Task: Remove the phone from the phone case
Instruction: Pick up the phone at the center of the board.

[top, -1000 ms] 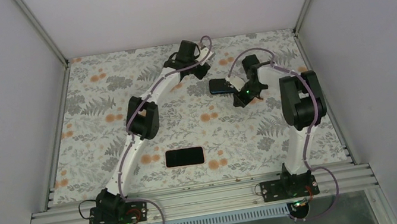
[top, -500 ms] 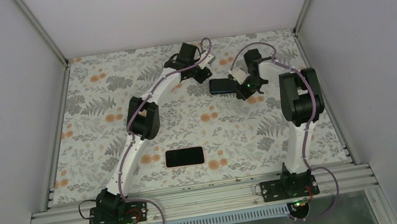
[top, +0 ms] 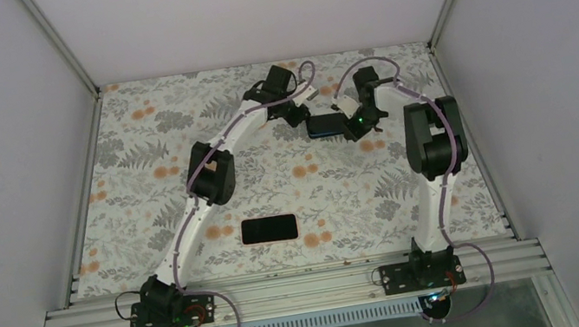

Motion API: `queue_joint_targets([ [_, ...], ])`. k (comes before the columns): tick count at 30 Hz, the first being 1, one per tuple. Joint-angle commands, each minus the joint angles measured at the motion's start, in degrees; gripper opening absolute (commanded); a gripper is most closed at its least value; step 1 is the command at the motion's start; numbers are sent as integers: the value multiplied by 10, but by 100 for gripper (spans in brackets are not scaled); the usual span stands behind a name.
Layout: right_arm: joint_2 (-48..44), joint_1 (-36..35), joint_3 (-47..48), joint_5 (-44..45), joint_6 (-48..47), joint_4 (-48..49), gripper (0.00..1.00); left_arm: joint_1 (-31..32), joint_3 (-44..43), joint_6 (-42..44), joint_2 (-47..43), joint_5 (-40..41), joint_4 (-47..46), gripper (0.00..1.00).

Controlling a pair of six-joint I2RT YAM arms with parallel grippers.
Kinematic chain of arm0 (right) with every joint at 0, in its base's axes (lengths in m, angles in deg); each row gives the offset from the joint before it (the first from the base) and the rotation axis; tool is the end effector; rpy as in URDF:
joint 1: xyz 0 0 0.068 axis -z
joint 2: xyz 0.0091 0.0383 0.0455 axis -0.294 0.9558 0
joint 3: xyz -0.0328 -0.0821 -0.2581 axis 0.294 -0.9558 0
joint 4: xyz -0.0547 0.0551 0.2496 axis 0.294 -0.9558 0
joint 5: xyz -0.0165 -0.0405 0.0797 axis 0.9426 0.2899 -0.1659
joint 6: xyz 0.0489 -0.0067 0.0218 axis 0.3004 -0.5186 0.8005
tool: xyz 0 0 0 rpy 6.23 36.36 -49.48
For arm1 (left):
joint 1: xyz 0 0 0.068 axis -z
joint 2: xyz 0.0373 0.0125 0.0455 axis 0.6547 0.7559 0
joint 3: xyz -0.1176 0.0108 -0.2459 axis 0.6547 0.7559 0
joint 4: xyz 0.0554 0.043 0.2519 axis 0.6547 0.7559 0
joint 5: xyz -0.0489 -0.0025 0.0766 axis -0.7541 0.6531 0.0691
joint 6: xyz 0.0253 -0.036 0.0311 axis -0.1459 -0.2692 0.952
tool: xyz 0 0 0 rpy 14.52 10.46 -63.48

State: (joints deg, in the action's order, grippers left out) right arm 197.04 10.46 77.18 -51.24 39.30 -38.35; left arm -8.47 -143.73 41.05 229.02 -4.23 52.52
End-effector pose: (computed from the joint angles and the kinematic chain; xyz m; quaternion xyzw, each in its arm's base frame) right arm 0.4022 0.0564 0.1452 -0.2926 0.9409 0.1142 0.1270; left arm 0.4885 -0.3260 0.1253 0.4491 0.8145 -0.2169 0.2963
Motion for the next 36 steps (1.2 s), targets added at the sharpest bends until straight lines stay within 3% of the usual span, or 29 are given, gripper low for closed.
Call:
queue_joint_targets([
  [1, 26, 11, 27, 41, 4, 25, 4, 43, 26, 51, 1, -31, 93, 19],
  [10, 73, 31, 115, 70, -17, -1, 4, 67, 53, 72, -11, -102, 149, 15],
  [15, 113, 37, 176, 66, -45, -30, 4, 83, 107, 53, -34, -118, 114, 14],
  [26, 146, 39, 257, -23, -97, -76, 4, 125, 107, 7, -27, -115, 26, 14],
  [32, 178, 30, 300, -68, -122, -121, 4, 131, 85, 2, -7, -113, 31, 14],
  [36, 211, 9, 335, -105, -143, -163, 4, 131, 127, 31, -47, -131, 48, 10],
])
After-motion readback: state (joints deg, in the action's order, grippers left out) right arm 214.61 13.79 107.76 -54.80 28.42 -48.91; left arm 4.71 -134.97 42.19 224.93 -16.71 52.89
